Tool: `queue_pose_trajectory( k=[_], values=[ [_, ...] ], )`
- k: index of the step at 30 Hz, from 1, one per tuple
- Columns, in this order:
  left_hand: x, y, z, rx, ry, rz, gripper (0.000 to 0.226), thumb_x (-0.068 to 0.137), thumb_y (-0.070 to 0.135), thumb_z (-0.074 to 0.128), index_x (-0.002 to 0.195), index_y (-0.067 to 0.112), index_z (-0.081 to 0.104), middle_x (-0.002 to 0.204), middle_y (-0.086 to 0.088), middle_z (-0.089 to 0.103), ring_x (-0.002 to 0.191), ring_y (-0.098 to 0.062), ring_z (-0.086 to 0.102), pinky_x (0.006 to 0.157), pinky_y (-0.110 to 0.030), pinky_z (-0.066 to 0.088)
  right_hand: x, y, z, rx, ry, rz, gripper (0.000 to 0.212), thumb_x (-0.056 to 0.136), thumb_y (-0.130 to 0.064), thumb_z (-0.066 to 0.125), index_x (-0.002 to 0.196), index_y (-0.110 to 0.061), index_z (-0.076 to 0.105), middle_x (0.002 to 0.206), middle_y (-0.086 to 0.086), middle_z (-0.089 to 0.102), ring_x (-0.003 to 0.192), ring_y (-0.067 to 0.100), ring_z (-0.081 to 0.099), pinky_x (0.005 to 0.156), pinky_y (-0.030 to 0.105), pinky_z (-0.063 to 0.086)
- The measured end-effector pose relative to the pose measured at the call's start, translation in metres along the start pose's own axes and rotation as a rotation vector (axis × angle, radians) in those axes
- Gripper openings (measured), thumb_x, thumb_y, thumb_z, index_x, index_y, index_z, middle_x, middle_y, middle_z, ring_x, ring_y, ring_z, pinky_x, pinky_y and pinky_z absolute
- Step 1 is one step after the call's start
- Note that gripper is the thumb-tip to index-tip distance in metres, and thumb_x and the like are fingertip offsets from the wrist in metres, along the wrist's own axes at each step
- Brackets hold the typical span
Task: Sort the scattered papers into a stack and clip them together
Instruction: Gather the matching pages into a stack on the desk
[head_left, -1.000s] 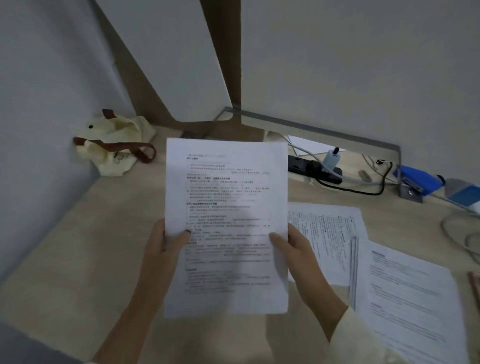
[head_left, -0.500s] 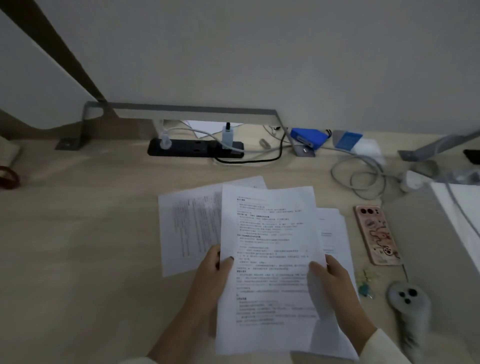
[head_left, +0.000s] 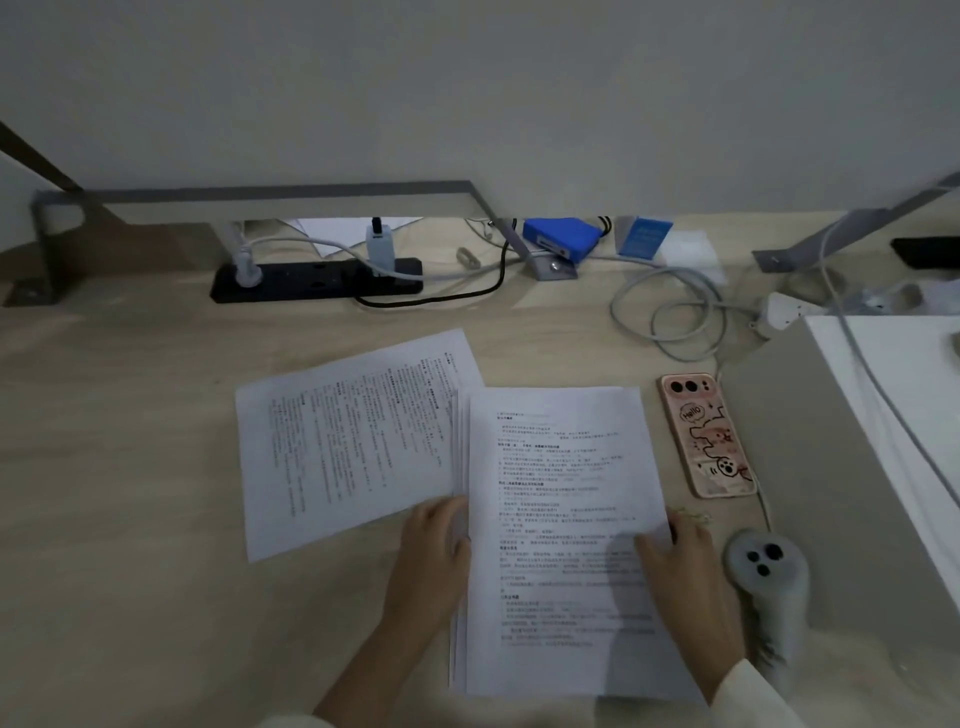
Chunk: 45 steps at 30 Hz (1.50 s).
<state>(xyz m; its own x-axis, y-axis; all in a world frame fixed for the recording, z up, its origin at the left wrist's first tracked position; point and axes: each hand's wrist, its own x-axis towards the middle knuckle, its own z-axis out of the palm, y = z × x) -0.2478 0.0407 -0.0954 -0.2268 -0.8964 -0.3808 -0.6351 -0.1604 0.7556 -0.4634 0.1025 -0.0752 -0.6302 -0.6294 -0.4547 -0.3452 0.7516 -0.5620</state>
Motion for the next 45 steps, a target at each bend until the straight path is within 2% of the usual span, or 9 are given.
queue_pose_trajectory(
  k=[3,6,10,20,27,33,39,42,45],
  values=[
    [0.002,-0.003,-0.004,0.094,0.032,0.061,0.044,0.093,0.011,0.042,0.136,0.019,0.039,0.14,0.004,0.035,0.127,-0.006,0.032,0.103,-0.018,0.029,0.008,-0.001,0.006,-0.014,0.011,-0.009,0.042,0.074,-0.026,0.063,0.11,-0.007,0.051,0.108,0.018,0.054,0.097,0.031,0.05,0.082,0.04,0.045],
    [0.012,-0.01,-0.02,0.285,0.111,0.115,0.046,0.094,0.015,0.042,0.139,0.02,0.036,0.15,0.003,0.026,0.138,-0.011,0.023,0.111,-0.026,0.027,0.002,-0.017,0.007,-0.077,0.06,-0.083,0.064,0.078,-0.012,0.069,0.134,-0.002,0.039,0.129,0.024,0.043,0.118,0.036,0.038,0.099,0.046,0.036],
    [0.044,-0.027,-0.059,0.479,0.128,0.033,0.055,0.095,0.027,0.044,0.145,0.021,0.024,0.158,0.001,0.006,0.145,-0.016,0.003,0.118,-0.037,0.015,-0.002,-0.034,0.023,-0.201,-0.061,-0.292,0.074,0.08,-0.026,0.068,0.142,-0.015,0.029,0.149,0.016,0.023,0.137,0.031,0.021,0.112,0.042,0.024],
    [0.122,-0.031,-0.121,0.57,0.036,-0.011,0.07,0.09,0.046,0.047,0.148,0.022,0.016,0.158,-0.002,-0.002,0.145,-0.019,-0.001,0.118,-0.038,0.006,0.014,-0.087,0.081,-0.46,-0.211,-0.712,0.071,0.086,-0.051,0.05,0.145,-0.033,0.014,0.158,0.003,-0.003,0.145,0.022,-0.002,0.114,0.03,-0.002],
    [0.163,-0.017,-0.127,0.572,-0.109,-0.021,0.091,0.082,0.053,0.056,0.148,0.019,0.004,0.158,-0.002,-0.006,0.145,-0.019,-0.003,0.118,-0.04,0.011,0.034,-0.091,0.097,-0.611,-0.28,-0.625,0.075,0.089,-0.053,0.042,0.146,-0.03,-0.001,0.157,0.002,-0.013,0.145,0.022,-0.01,0.117,0.034,0.0],
    [0.181,-0.009,-0.14,0.68,-0.081,-0.062,0.108,0.063,0.06,0.071,0.142,0.012,0.016,0.145,-0.011,0.021,0.134,-0.027,0.021,0.109,-0.039,0.022,0.035,-0.092,0.102,-0.604,-0.263,-0.61,0.076,0.089,-0.052,0.043,0.146,-0.031,-0.002,0.157,0.001,-0.014,0.145,0.022,-0.012,0.116,0.033,-0.003],
    [0.176,-0.018,-0.146,0.622,-0.164,-0.122,0.082,0.074,0.058,0.061,0.138,0.018,0.029,0.138,-0.008,0.039,0.124,-0.025,0.038,0.102,-0.037,0.034,0.034,-0.092,0.103,-0.589,-0.269,-0.598,0.076,0.089,-0.049,0.045,0.146,-0.031,-0.002,0.157,0.001,-0.014,0.145,0.021,-0.013,0.112,0.03,-0.007],
    [0.158,-0.02,-0.151,0.471,-0.148,-0.081,0.04,0.089,0.041,0.051,0.124,0.022,0.047,0.116,-0.003,0.06,0.094,-0.018,0.057,0.078,-0.031,0.047,0.033,-0.094,0.103,-0.589,-0.289,-0.566,0.076,0.089,-0.049,0.045,0.146,-0.032,-0.003,0.156,0.0,-0.015,0.144,0.021,-0.014,0.116,0.034,-0.004],
    [0.136,-0.018,-0.161,0.407,-0.003,-0.045,0.018,0.091,0.038,0.049,0.1,0.023,0.053,0.096,-0.001,0.066,0.077,-0.016,0.058,0.058,-0.026,0.039,0.032,-0.096,0.102,-0.614,-0.3,-0.557,0.077,0.09,-0.05,0.043,0.146,-0.032,-0.006,0.156,0.0,-0.016,0.144,0.021,-0.015,0.116,0.033,-0.004]
  ],
)
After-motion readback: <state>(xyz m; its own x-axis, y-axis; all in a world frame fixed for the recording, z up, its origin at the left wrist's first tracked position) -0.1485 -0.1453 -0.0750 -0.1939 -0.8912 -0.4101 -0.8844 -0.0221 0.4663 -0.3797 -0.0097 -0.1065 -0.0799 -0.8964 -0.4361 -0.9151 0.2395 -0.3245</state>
